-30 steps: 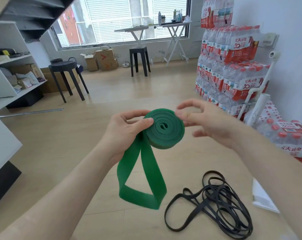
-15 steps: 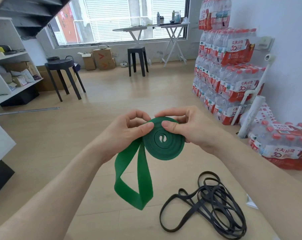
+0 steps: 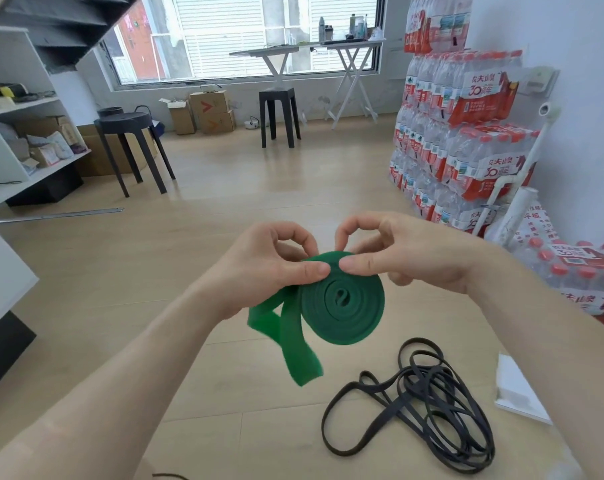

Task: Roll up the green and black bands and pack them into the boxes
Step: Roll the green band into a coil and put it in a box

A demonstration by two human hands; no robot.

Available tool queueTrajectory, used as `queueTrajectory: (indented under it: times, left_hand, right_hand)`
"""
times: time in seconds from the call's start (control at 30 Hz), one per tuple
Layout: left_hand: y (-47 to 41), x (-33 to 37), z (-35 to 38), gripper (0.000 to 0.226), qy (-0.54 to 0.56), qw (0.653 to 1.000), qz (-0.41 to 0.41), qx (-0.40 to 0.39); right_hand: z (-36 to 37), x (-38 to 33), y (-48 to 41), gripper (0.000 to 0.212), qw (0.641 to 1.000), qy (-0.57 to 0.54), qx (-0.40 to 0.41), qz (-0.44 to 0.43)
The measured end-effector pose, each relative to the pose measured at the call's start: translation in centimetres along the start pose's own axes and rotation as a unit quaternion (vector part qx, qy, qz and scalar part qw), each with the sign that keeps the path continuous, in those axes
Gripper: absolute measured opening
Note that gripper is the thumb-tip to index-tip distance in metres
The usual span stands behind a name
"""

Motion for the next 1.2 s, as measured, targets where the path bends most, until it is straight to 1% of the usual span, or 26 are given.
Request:
queueTrajectory:
  times: [0.07,0.2,0.27,0.33,0.43,0.57,0.63,0.7,0.73,0.77,0.8,0.87,0.93,1.0,1.07,1.1,1.2]
  left_hand:
    - [0.0,0.1,0.1,0.025,-0.015,1.000,0.005,-0.015]
    - [0.0,0.3,-0.4,0.030,-0.002,1.000,0.013,-0.015]
    - [-0.1,0.1,-0.8,0.032,-0.021,1.000,0.007,-0.018]
    - [-0.2,-0.4,-1.2,0.037,-0.045,0.999,-0.009,-0.018]
    - [-0.3,-1.0,-1.3,0.036,-0.023,1.000,-0.017,-0.012]
    - [-0.7,-1.5,-1.1,0.038,0.009,1.000,-0.017,-0.015]
    - [-0.9,-2.2,-1.6,0.036,0.007,0.998,-0.035,-0.046]
    - [-0.8,-3.6,-2.1,0.032,-0.054,0.992,-0.065,-0.096]
    - [-0.6,-4.4,-2.4,0.035,-0.078,0.986,-0.086,-0.119]
    - [-0.5,-5.2,-2.7,0.042,-0.074,0.983,-0.105,-0.133]
    - [-0.5,-5.8,-3.0,0.050,-0.041,0.982,-0.124,-0.136]
    - [-0.6,-6.8,-3.8,0.060,0.083,0.979,-0.137,-0.127]
    - [-0.7,-7.0,-4.7,0.067,0.187,0.964,-0.126,-0.140]
    - [-0.6,-7.2,-5.3,0.076,0.242,0.949,-0.121,-0.159]
    - [-0.7,-7.6,-5.6,0.077,0.247,0.951,-0.133,-0.129]
    - [-0.7,-7.9,-5.7,0.071,0.236,0.956,-0.144,-0.098]
    - [-0.8,-7.9,-5.7,0.035,0.201,0.964,-0.174,0.006]
  right_hand:
    - [0.8,0.1,-0.2,0.018,1.000,-0.007,-0.008,-0.012]
    - [1.1,0.1,-0.5,0.017,0.996,-0.053,0.047,-0.052]
    - [0.6,0.1,-0.4,0.015,0.994,-0.061,0.072,-0.064]
    - [0.0,0.4,-0.2,0.017,0.990,-0.072,0.105,-0.065]
    - [-0.5,0.7,-0.1,0.023,0.983,-0.123,0.128,-0.056]
    - [-0.3,0.8,0.0,0.022,0.976,-0.156,0.148,-0.046]
    - [-0.8,1.2,-0.1,0.022,0.967,-0.180,0.174,-0.039]
    - [-2.0,2.0,-0.2,0.023,0.951,-0.212,0.224,-0.029]
    - [-2.8,2.7,-0.2,0.023,0.937,-0.236,0.258,-0.022]
    - [-3.5,3.5,-0.1,0.023,0.920,-0.259,0.294,-0.009]
    - [-4.2,4.3,0.0,0.023,0.904,-0.276,0.326,0.006]
    - [-5.0,5.9,0.3,0.023,0.882,-0.291,0.369,0.039]
    - [-4.8,6.9,0.4,0.023,0.865,-0.320,0.384,0.053]
    - [-4.4,7.5,0.2,0.022,0.849,-0.354,0.389,0.056]
    - [-4.1,7.8,0.2,0.022,0.842,-0.364,0.394,0.060]
    - [-4.0,7.9,0.1,0.022,0.842,-0.362,0.395,0.065]
    - [-3.5,8.1,0.0,0.021,0.850,-0.345,0.392,0.075]
Point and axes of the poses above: each hand's wrist, its own y-axis away from the middle knuckle, its own z-axis out of the palm, x = y × z, the point moved 3 cm from there along -y, towards the middle knuckle, and after that the axes turned 7 degrees about -z, right-handed, at the moved point
